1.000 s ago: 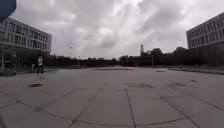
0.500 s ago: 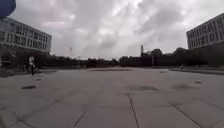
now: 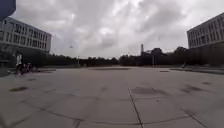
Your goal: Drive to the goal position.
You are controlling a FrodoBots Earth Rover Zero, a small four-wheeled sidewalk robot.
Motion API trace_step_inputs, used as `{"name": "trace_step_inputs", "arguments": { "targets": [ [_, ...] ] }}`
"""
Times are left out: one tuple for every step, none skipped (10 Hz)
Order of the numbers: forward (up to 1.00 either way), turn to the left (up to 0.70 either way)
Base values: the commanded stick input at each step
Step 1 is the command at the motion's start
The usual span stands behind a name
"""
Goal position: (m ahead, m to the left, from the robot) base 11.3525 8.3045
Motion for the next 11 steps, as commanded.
{"name": "trace_step_inputs", "arguments": {
  "targets": [
    [0.70,0.03],
    [0.70,0.03],
    [0.70,0.03],
    [0.70,0.03],
    [0.70,0.03],
    [0.70,0.03],
    [0.70,0.03],
    [0.70,0.03],
    [0.70,0.03],
    [0.70,0.03],
    [0.70,0.03]
  ]
}}
